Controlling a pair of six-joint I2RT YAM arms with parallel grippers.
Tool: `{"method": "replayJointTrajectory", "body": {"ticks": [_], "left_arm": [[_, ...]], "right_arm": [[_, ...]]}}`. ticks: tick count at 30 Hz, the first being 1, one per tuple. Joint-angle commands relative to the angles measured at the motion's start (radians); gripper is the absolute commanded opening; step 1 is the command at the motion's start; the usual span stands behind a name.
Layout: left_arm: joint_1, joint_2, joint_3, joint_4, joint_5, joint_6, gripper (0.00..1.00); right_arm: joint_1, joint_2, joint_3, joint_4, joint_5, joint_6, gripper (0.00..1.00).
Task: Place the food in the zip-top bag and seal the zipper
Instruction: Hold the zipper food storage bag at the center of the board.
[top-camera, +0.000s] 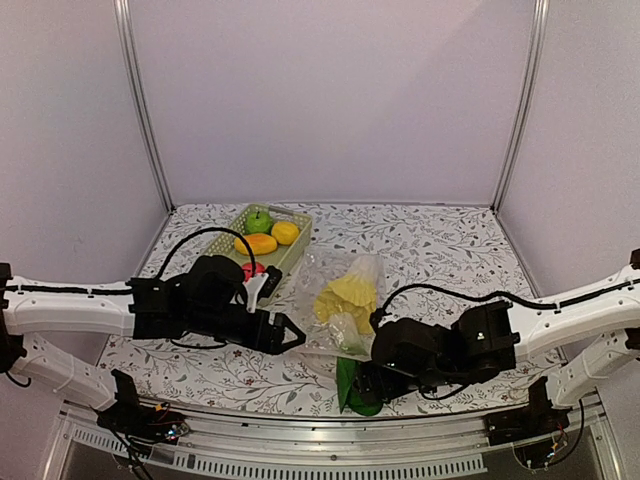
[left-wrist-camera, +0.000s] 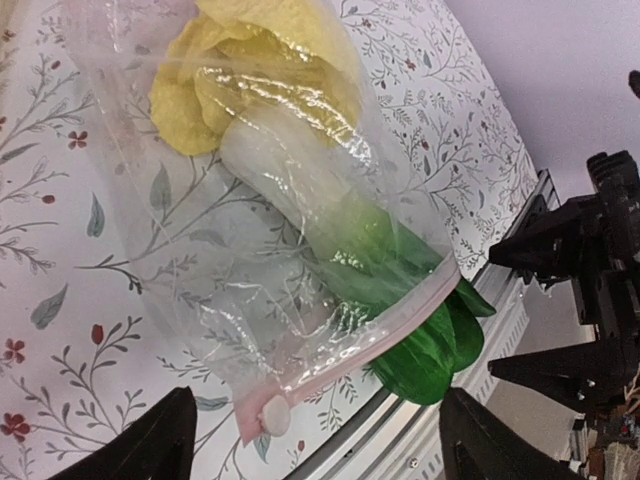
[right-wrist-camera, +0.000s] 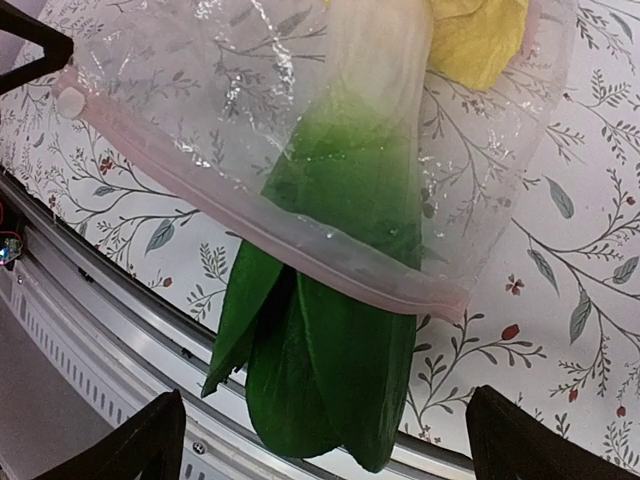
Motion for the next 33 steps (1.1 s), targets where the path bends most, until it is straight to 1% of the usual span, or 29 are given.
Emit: {"method": "replayJointTrajectory", "body": {"ticks": [1, 3, 10, 13, 14, 16, 17, 18, 20, 21, 22, 24, 26, 28, 29, 33], "left_arm": [[0.002, 0.021, -0.040, 0.054, 0.036, -0.029, 0.79], [0.003, 0.020, -0.060, 0.078, 0.031, -0.046, 0.76], [0.005, 0.042, -0.100, 0.160, 0.032, -0.079, 0.73], [0.005, 0.058, -0.098, 0.182, 0.033, -0.084, 0.64], [0.005, 0.064, -0.098, 0.187, 0.031, -0.085, 0.60], [0.005, 0.073, -0.098, 0.191, 0.031, -0.087, 0.53], [0.005, 0.079, -0.097, 0.192, 0.032, -0.089, 0.48], [0.005, 0.084, -0.097, 0.192, 0.032, -0.092, 0.43], [0.006, 0.095, -0.099, 0.193, 0.030, -0.096, 0.36], [0.005, 0.099, -0.098, 0.224, 0.030, -0.096, 0.30], [0.005, 0.103, -0.097, 0.229, 0.032, -0.098, 0.24], [0.006, 0.104, -0.094, 0.229, 0.037, -0.100, 0.10], [0.006, 0.101, -0.095, 0.232, 0.042, -0.104, 0.00], [0.005, 0.097, -0.098, 0.247, 0.056, -0.107, 0.00], [0.006, 0.096, -0.100, 0.257, 0.065, -0.111, 0.00], [0.007, 0.094, -0.103, 0.286, 0.097, -0.128, 0.00]], "right_arm": [[0.019, 0.097, 0.057, 0.054, 0.041, 0.109, 0.99], [0.022, 0.151, 0.076, 0.049, 0.043, 0.128, 0.99], [0.028, 0.238, 0.091, 0.036, 0.048, 0.186, 0.98], [0.029, 0.263, 0.096, 0.026, 0.049, 0.200, 0.94], [0.029, 0.272, 0.095, 0.026, 0.050, 0.204, 0.91], [0.028, 0.284, 0.094, 0.034, 0.048, 0.207, 0.77], [0.029, 0.287, 0.091, 0.046, 0.045, 0.206, 0.71], [0.028, 0.288, 0.085, 0.061, 0.042, 0.206, 0.67], [0.029, 0.291, 0.071, 0.093, 0.031, 0.208, 0.57], [0.029, 0.293, 0.064, 0.107, 0.028, 0.209, 0.50], [0.028, 0.294, 0.058, 0.115, 0.025, 0.211, 0.42], [0.029, 0.292, 0.050, 0.124, 0.021, 0.215, 0.28], [0.029, 0.279, 0.035, 0.143, 0.019, 0.203, 0.15], [0.035, 0.252, 0.014, 0.177, 0.025, 0.174, 0.04], [0.041, 0.233, 0.004, 0.190, 0.033, 0.159, 0.00], [0.082, 0.156, -0.018, 0.214, 0.087, 0.047, 0.00]]}}
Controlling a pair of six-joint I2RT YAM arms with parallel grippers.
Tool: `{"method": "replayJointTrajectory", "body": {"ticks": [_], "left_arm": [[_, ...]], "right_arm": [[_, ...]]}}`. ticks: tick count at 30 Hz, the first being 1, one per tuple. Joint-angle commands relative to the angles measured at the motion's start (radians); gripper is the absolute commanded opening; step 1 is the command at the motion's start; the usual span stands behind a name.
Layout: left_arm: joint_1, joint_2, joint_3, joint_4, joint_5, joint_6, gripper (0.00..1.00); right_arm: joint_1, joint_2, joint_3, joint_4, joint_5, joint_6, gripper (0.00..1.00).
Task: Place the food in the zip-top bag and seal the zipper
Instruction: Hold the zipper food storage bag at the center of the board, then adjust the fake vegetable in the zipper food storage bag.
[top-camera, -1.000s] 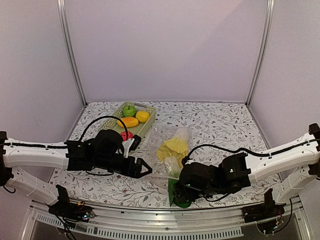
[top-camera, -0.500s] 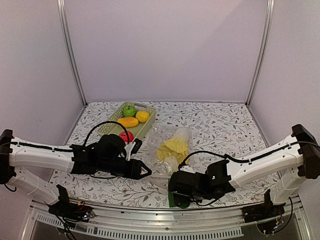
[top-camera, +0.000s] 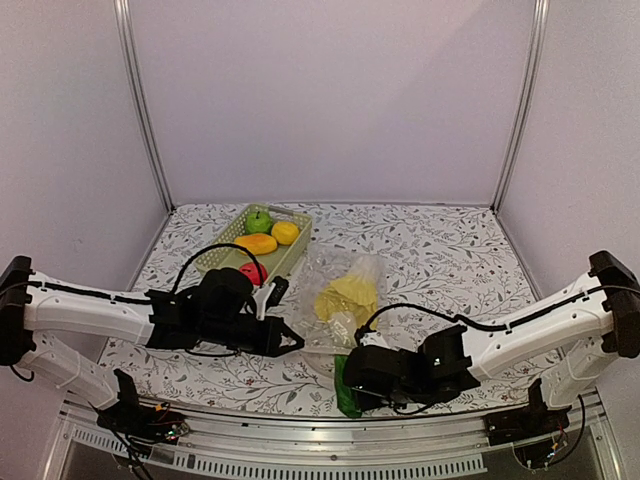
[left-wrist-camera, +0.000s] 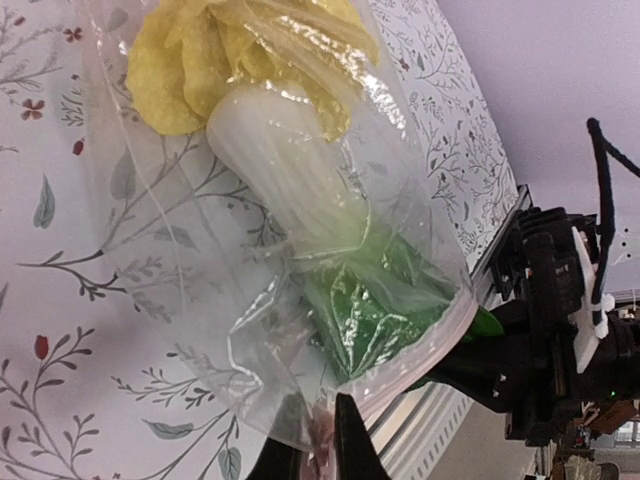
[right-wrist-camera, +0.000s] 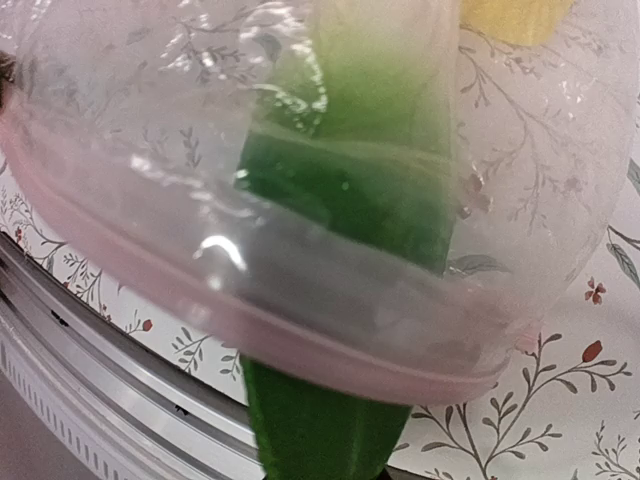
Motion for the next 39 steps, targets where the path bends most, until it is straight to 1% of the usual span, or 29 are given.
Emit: {"method": "replayJointTrajectory", "body": {"ticks": [1, 5, 10, 14, 19, 26, 29, 36, 39], "left_arm": [[0.008, -0.006, -0.013, 0.058, 0.047, -0.022, 0.00], [0.013, -0.018, -0.017, 0.078, 0.069, -0.050, 0.00], [0.023, -0.051, -0.028, 0.083, 0.084, -0.063, 0.00], [0.032, -0.067, -0.044, 0.121, 0.164, -0.044, 0.00], [0.036, -0.076, -0.046, 0.140, 0.242, -0.020, 0.00], [0.040, -0.073, -0.052, 0.169, 0.286, -0.025, 0.00], [0.043, -0.067, -0.061, 0.191, 0.298, -0.030, 0.00], [0.052, -0.055, -0.083, 0.247, 0.323, -0.051, 0.00], [0.052, -0.057, -0.100, 0.309, 0.345, -0.068, 0.00]], "right_arm": [[0.059, -0.096, -0.030, 0.050, 0.065, -0.129, 0.00], [0.091, -0.156, -0.050, 0.066, 0.102, -0.220, 0.00], [0.106, -0.183, -0.065, 0.058, 0.146, -0.306, 0.00], [0.103, -0.192, -0.068, 0.056, 0.210, -0.348, 0.00], [0.071, -0.190, -0.047, 0.082, 0.220, -0.431, 0.00], [-0.032, -0.164, -0.007, 0.113, 0.100, -0.502, 0.00], [-0.087, -0.142, 0.021, 0.132, 0.007, -0.507, 0.00], [-0.175, -0.088, 0.093, 0.142, -0.137, -0.465, 0.00], [-0.224, -0.051, 0.117, 0.141, -0.216, -0.430, 0.00]]}}
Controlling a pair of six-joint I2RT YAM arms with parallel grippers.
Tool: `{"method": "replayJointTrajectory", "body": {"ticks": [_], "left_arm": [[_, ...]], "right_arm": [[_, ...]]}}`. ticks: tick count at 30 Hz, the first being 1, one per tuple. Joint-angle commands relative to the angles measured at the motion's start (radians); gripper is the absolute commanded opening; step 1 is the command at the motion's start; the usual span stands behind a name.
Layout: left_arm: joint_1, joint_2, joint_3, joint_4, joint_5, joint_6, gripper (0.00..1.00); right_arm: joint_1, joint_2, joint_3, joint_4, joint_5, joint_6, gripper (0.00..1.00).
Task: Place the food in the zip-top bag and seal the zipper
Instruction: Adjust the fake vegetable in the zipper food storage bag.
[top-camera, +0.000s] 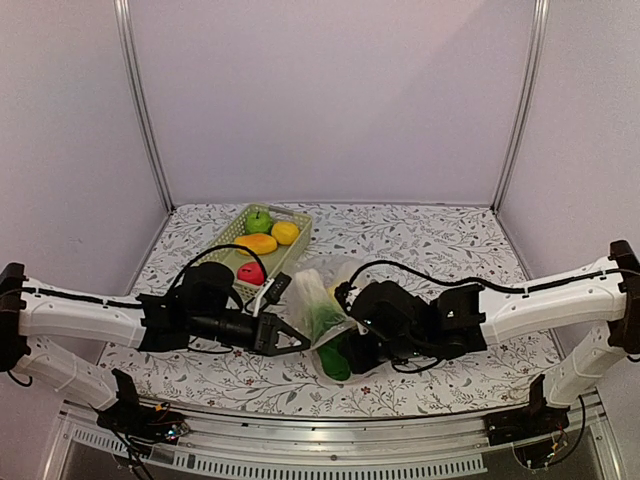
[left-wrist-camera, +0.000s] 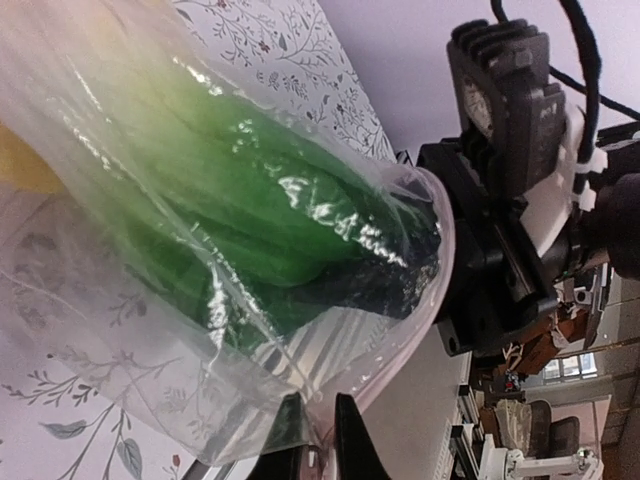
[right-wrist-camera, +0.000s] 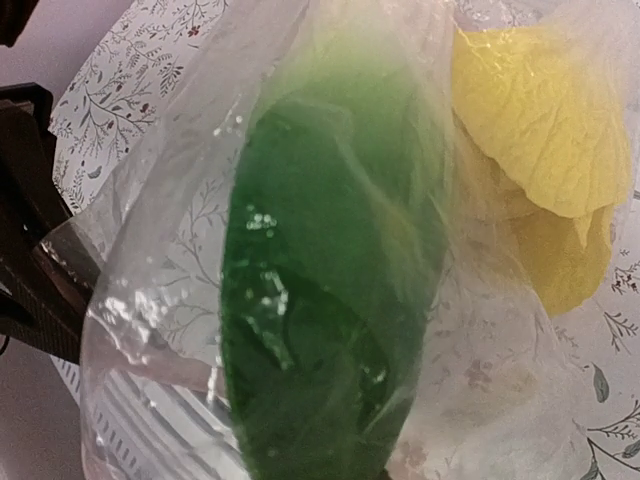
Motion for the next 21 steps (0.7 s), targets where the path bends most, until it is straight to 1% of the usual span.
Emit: {"method": "replayJointTrajectory", "body": {"ticks": [1, 3, 7, 12, 15, 21], "left_arm": [[0.010, -0.002, -0.034, 0.103, 0.055, -0.021, 0.00], [0.010, -0.006, -0.040, 0.107, 0.053, -0.016, 0.00], [0.010, -0.003, -0.058, 0.055, 0.019, 0.024, 0.00], [0.010, 0.024, -0.132, 0.170, 0.024, -0.023, 0.00], [0.010, 0.044, -0.144, 0.192, 0.028, -0.033, 0.00], [0.010, 0.055, -0.156, 0.229, 0.037, -0.040, 0.00]], "right_arm": [[-0.071, 0.057, 0.057, 0.042, -0.129, 0.056, 0.00], [-0.091, 0.074, 0.063, 0.057, -0.161, 0.080, 0.00], [-0.110, 0.090, 0.086, 0.089, -0.169, 0.117, 0.00], [-0.116, 0.129, 0.128, 0.156, -0.181, 0.149, 0.00], [-0.115, 0.161, 0.131, 0.232, -0.180, 0.192, 0.00], [-0.115, 0.235, 0.144, 0.352, -0.118, 0.268, 0.00]]}}
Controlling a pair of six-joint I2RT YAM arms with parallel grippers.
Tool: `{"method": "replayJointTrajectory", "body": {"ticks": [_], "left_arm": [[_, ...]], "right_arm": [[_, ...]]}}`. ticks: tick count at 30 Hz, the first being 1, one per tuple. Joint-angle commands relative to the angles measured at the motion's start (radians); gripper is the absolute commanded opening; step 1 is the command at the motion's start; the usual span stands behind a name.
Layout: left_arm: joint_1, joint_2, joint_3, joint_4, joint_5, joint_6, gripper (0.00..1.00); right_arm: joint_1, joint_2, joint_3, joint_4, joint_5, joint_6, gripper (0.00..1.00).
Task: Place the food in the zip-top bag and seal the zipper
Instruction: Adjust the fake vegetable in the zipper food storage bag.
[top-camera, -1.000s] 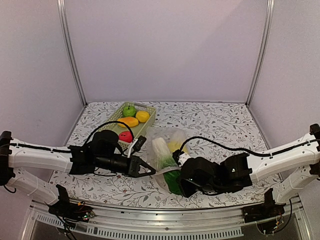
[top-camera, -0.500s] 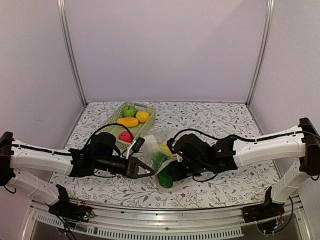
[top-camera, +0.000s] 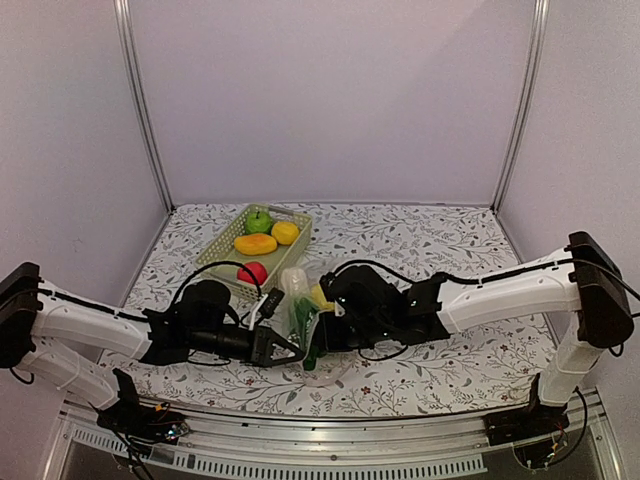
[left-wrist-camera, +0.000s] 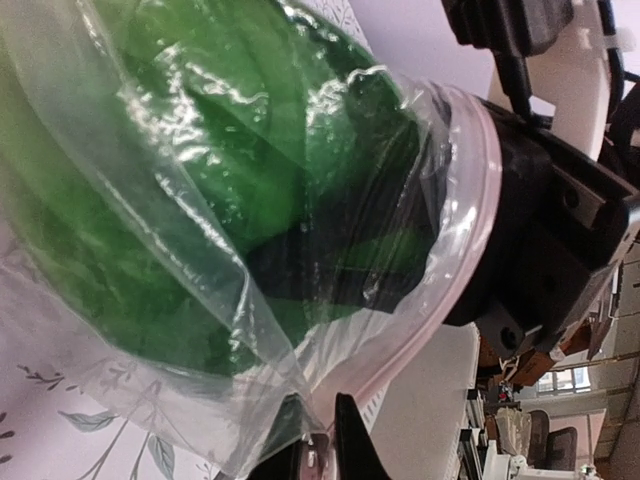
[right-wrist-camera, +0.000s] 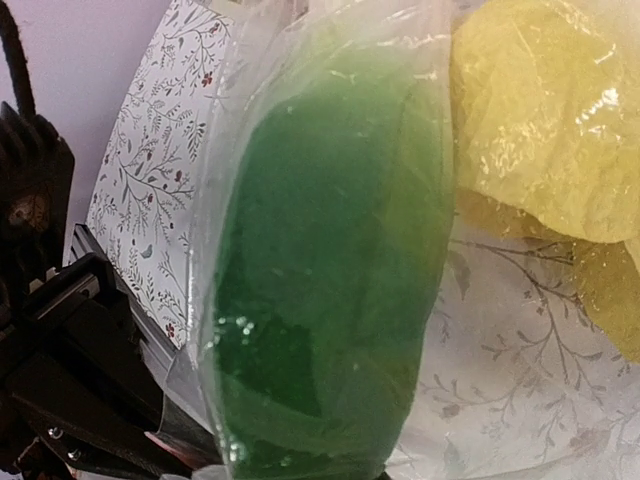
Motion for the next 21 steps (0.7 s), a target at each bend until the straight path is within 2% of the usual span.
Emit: {"method": "replayJointTrajectory", "body": {"ticks": [1, 5, 10, 14, 21], "left_arm": [[0.002, 0.011, -0.017, 0.050, 0.042, -0.008, 0.00], [0.002, 0.007, -0.021, 0.065, 0.049, -0.021, 0.00], [0.002, -0.016, -0.033, 0.059, 0.017, -0.037, 0.00], [0.008, -0.089, -0.034, -0.036, -0.082, -0.063, 0.00], [0.041, -0.287, -0.033, -0.143, -0.229, -0.134, 0.01]], "right_arm": [[-0.016, 0.066, 0.045, 0.194, 0.071, 0.067, 0.00], [-0.015, 0.118, 0.072, 0.234, 0.101, 0.044, 0.02], [-0.014, 0.140, 0.085, 0.223, 0.136, 0.001, 0.14], [-0.016, 0.091, 0.042, 0.200, 0.131, -0.020, 0.35], [0.010, -0.101, -0.035, 0.036, 0.044, -0.080, 0.57]]}}
